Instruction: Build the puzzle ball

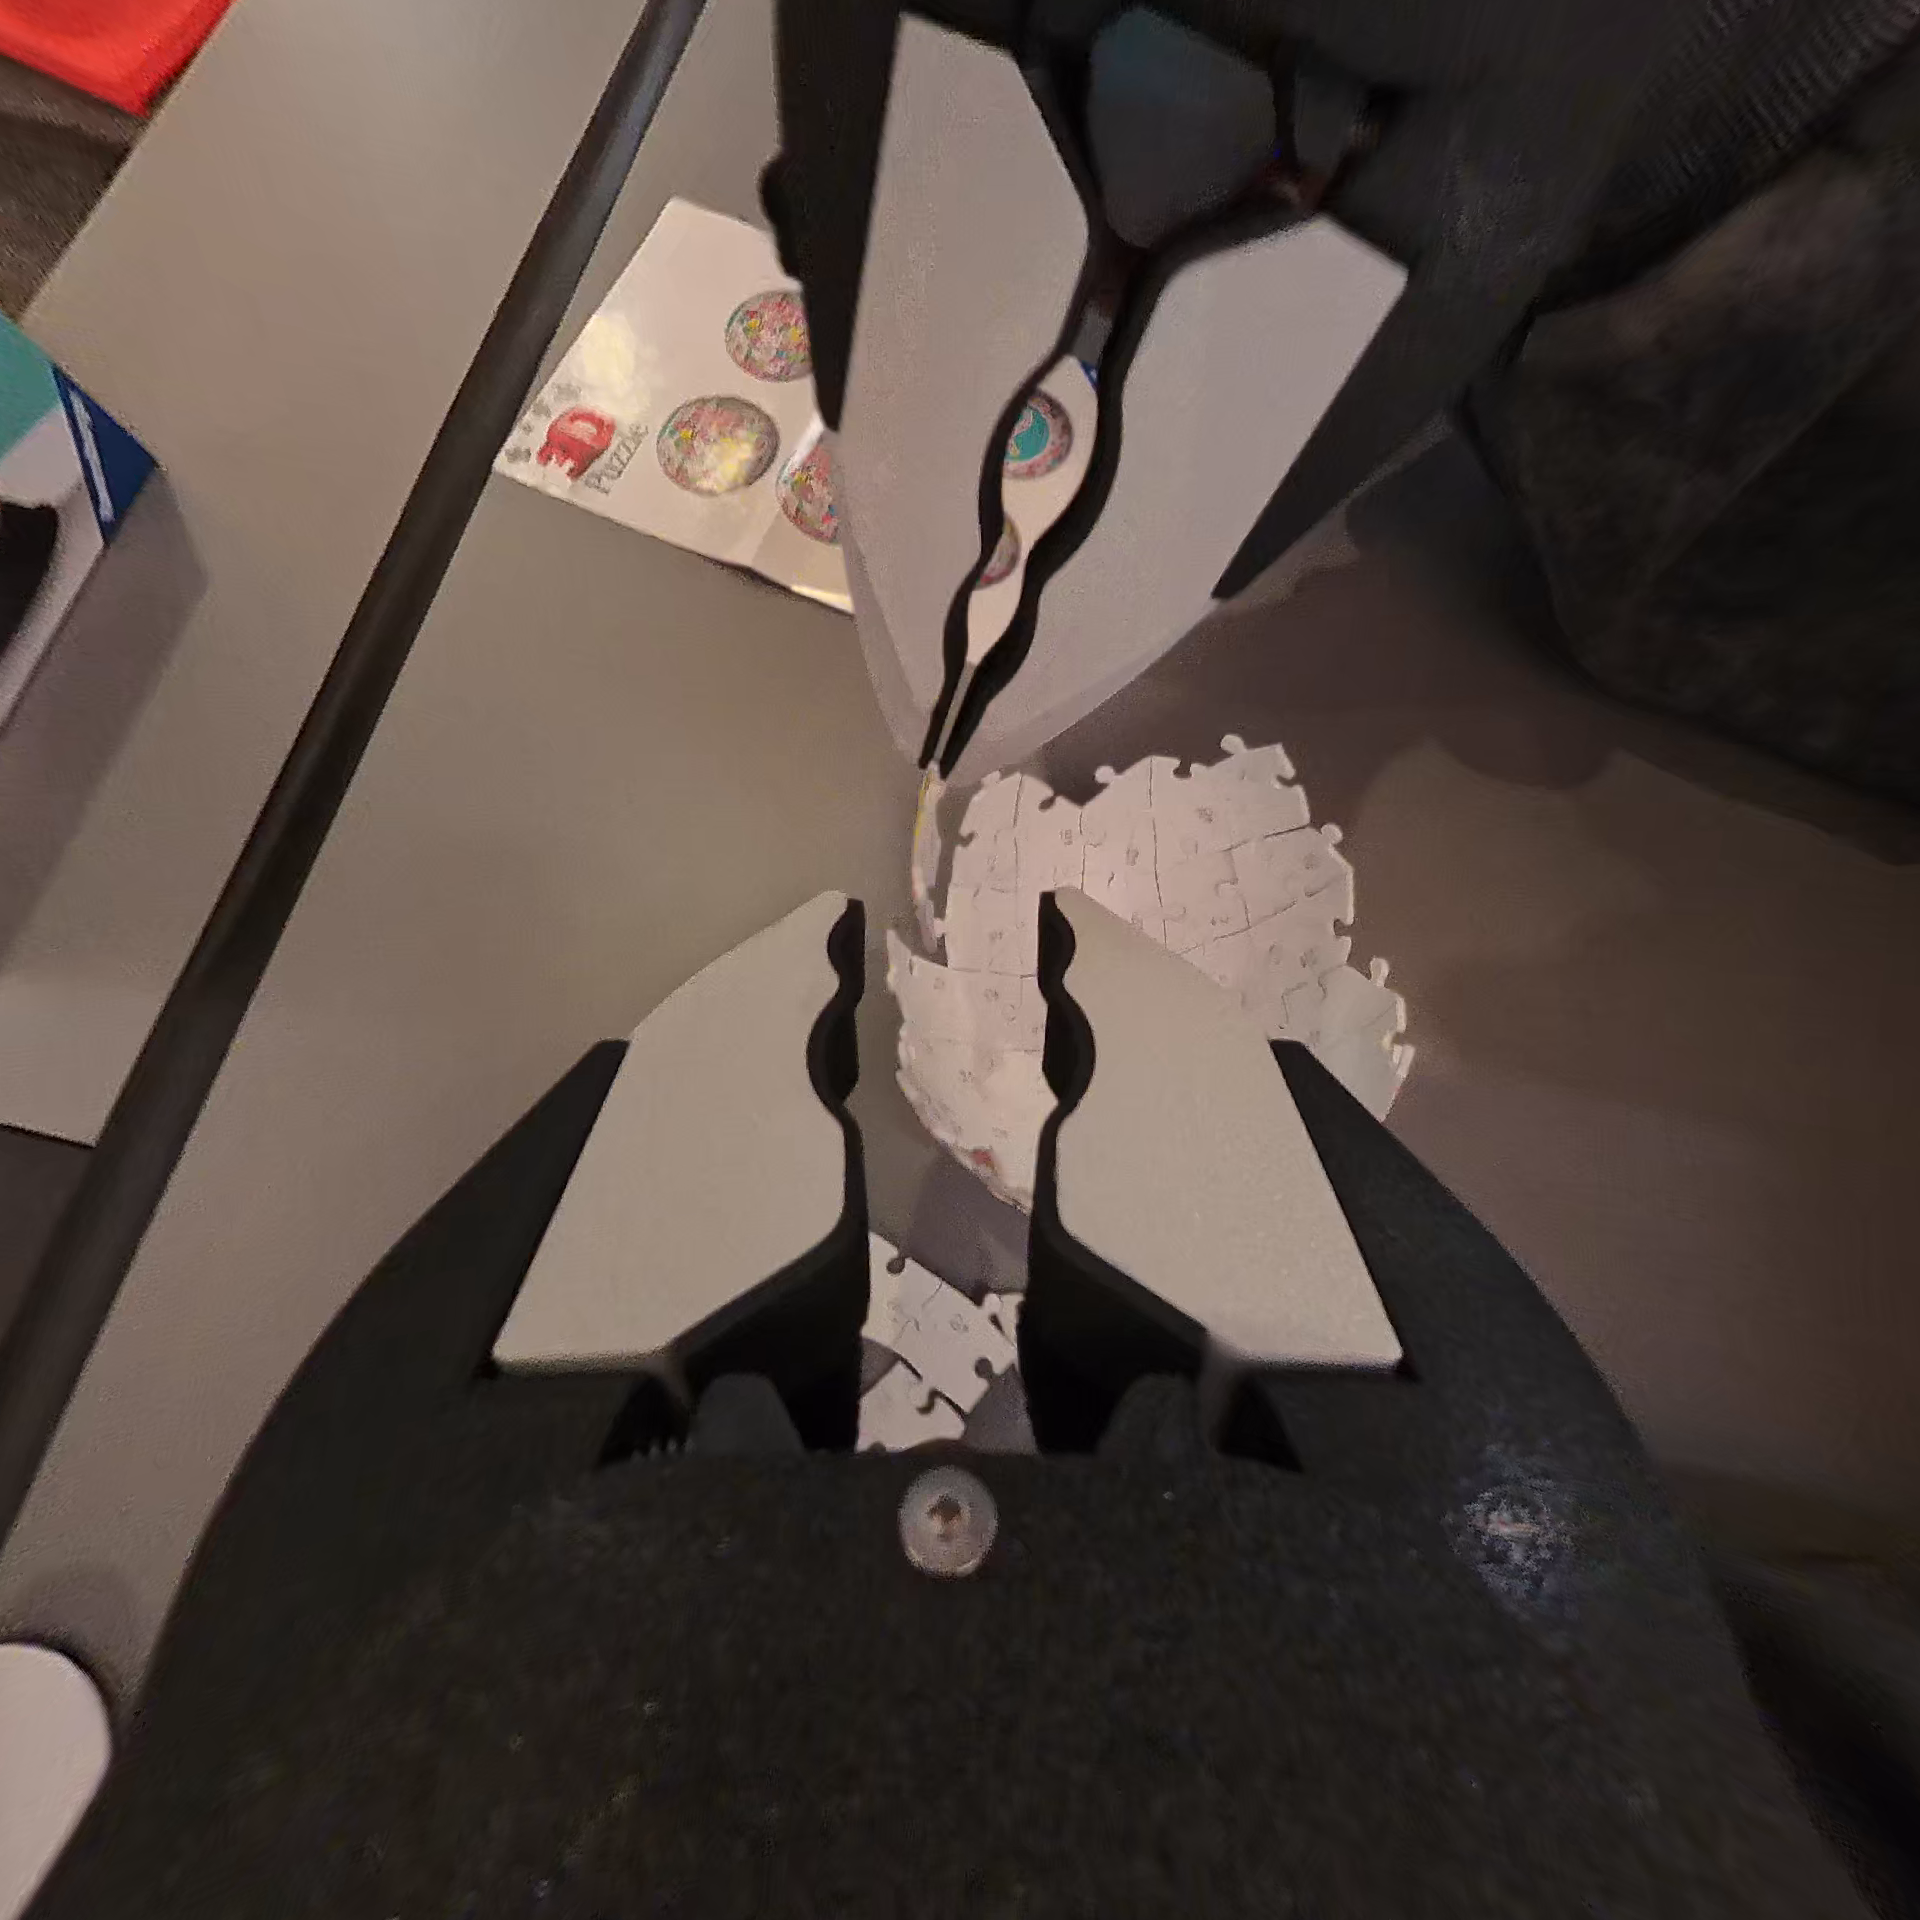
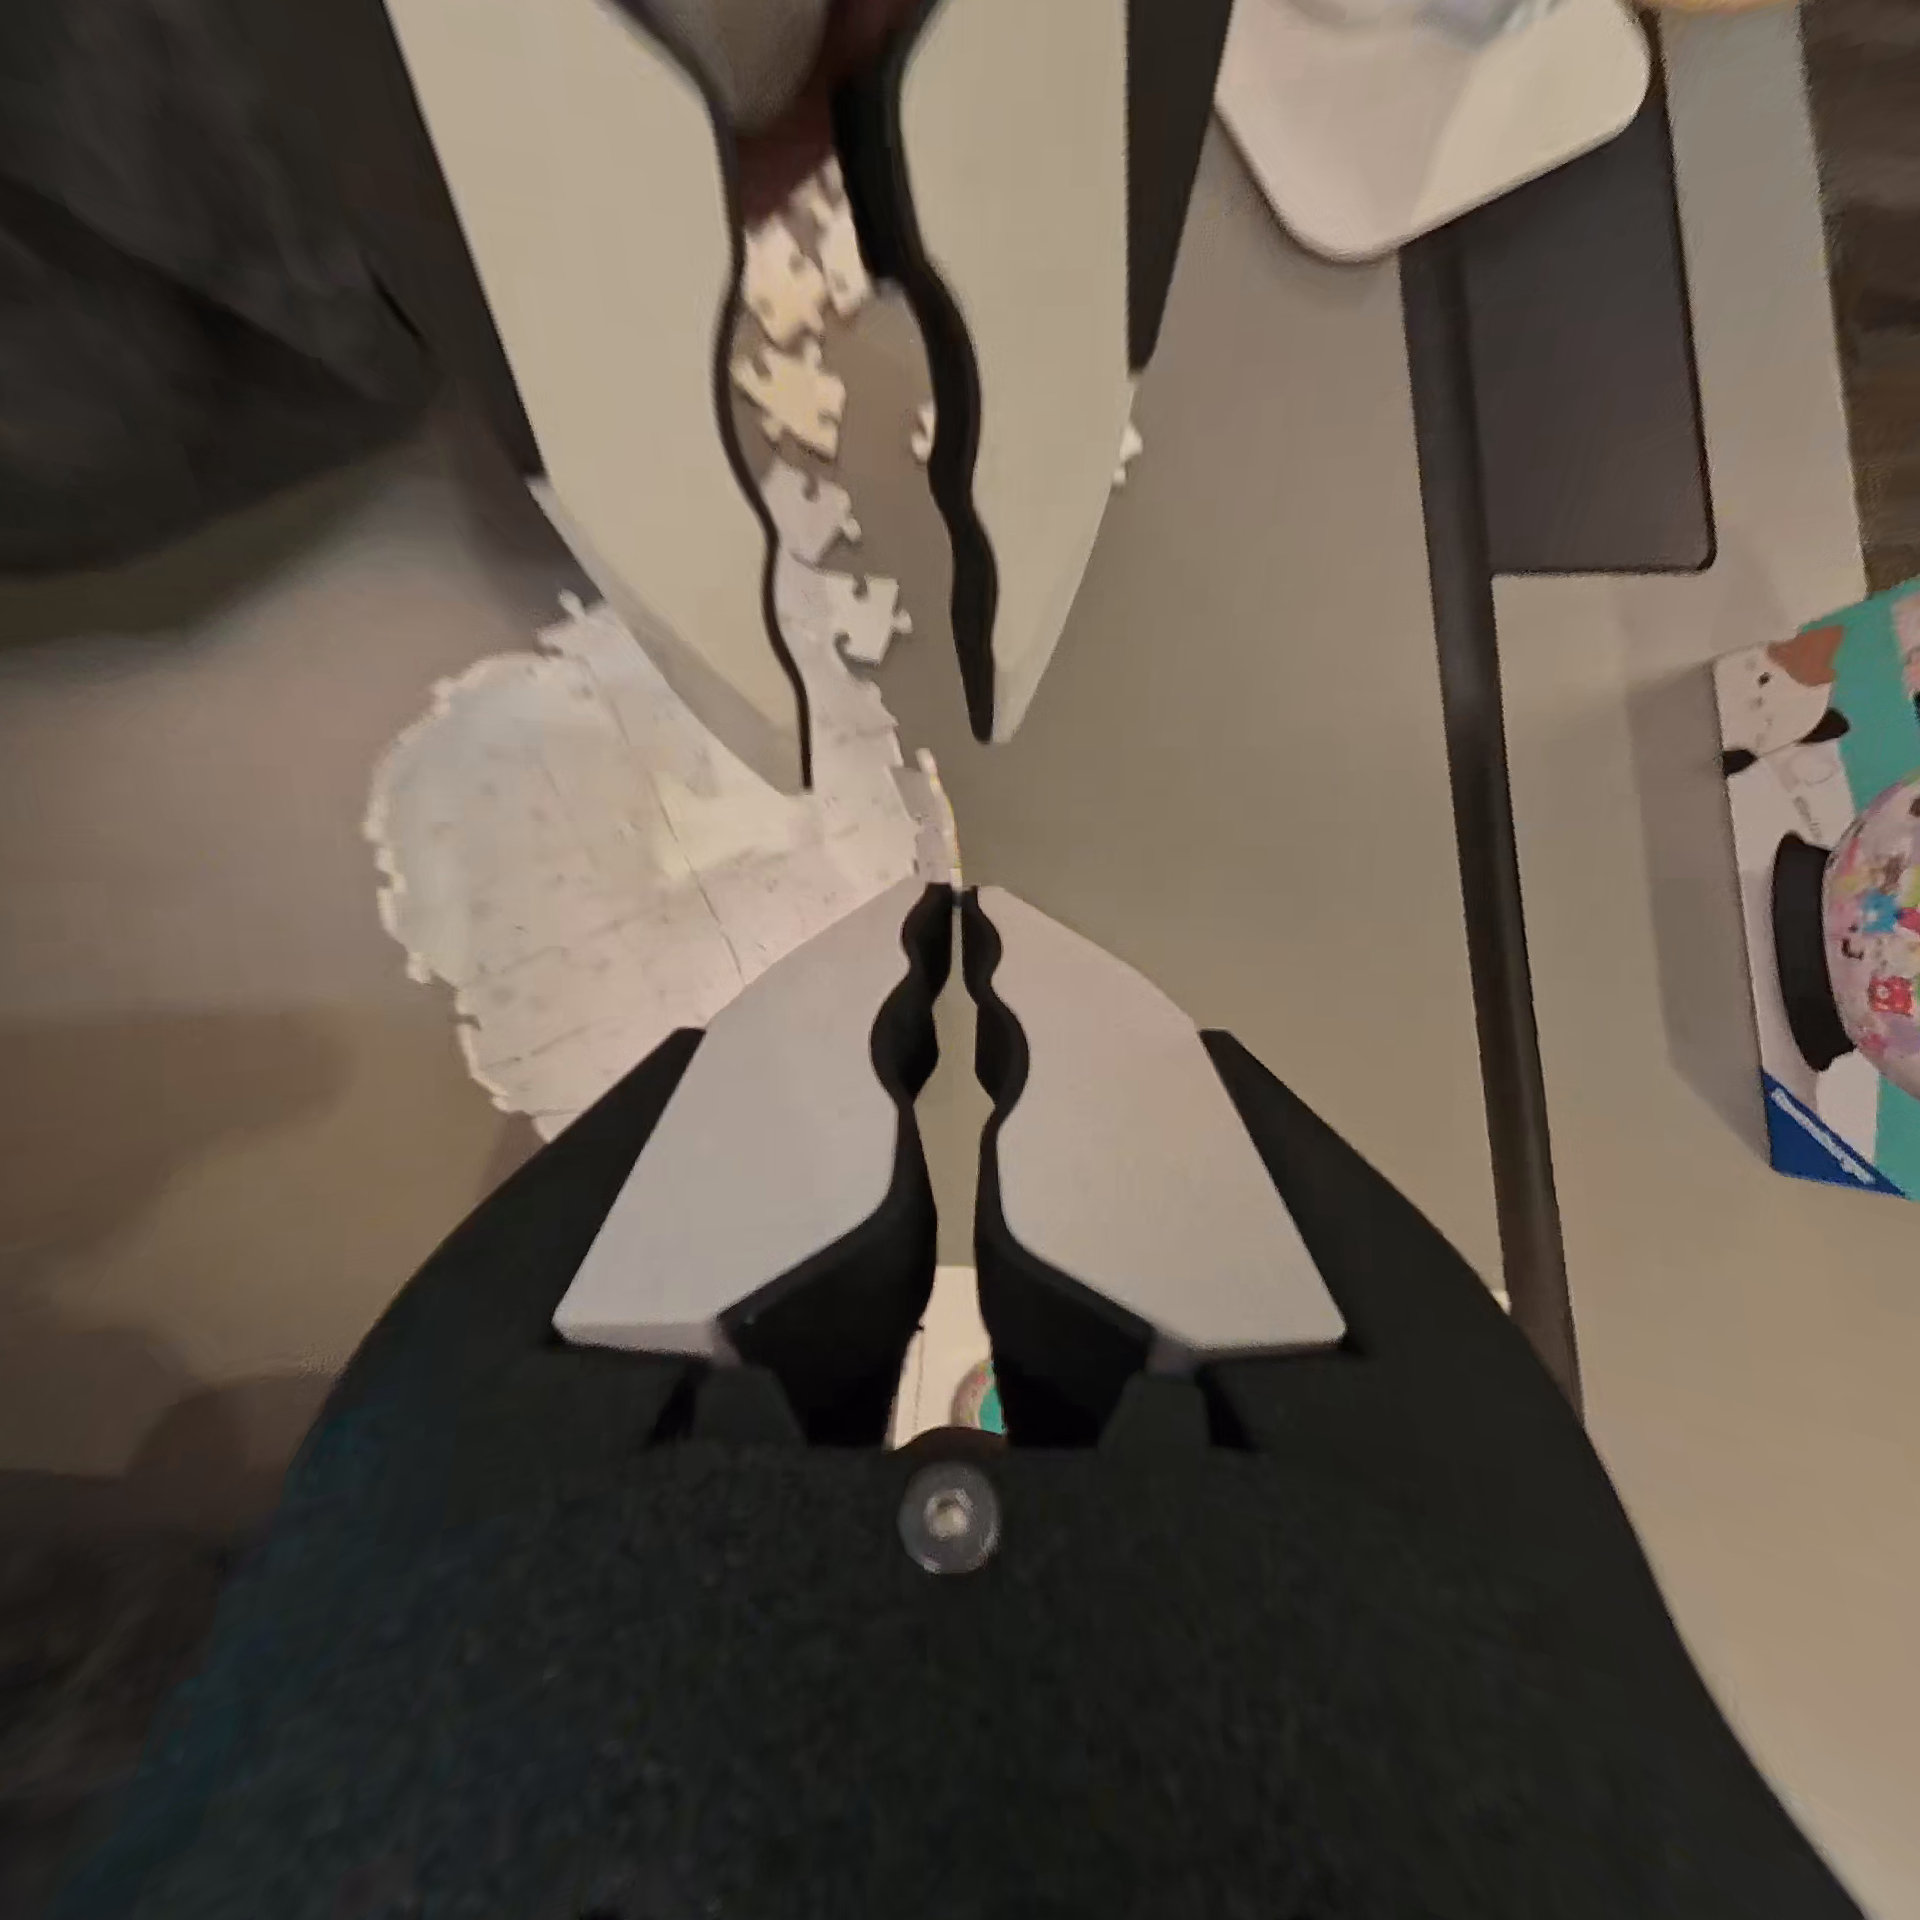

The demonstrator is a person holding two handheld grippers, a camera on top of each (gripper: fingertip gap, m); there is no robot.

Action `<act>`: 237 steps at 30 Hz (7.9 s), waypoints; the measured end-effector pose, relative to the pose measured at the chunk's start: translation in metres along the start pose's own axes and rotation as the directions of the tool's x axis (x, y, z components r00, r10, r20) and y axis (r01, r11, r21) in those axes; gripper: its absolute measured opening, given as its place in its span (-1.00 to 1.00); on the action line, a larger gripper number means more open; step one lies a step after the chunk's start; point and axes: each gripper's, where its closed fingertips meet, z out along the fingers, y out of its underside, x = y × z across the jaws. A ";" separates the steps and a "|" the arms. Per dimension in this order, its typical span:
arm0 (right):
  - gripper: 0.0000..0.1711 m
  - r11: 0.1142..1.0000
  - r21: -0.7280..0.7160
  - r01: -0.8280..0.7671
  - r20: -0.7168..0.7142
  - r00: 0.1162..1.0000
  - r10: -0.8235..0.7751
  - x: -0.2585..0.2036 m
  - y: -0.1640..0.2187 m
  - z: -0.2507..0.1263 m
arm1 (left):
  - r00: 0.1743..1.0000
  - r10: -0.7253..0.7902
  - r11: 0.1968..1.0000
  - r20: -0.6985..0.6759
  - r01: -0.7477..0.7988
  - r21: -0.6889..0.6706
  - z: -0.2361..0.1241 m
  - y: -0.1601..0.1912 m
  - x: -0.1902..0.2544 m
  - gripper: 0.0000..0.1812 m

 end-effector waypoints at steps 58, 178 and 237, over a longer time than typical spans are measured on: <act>-0.98 0.985 -0.032 -0.167 -0.066 0.984 0.165 -0.007 0.037 0.056 | 0.998 -0.067 0.981 -0.014 0.063 -0.184 0.033 0.027 -0.016 -0.71; -0.93 0.993 -0.008 -0.120 -0.080 0.990 0.119 0.006 0.037 0.060 | 0.984 -0.148 0.896 -0.097 0.092 -0.435 0.056 0.047 -0.022 -0.98; -1.00 0.991 0.093 -0.091 0.079 0.993 0.084 0.014 0.036 0.055 | 0.998 -0.018 0.930 -0.052 -0.003 -0.366 0.048 0.039 -0.028 -0.98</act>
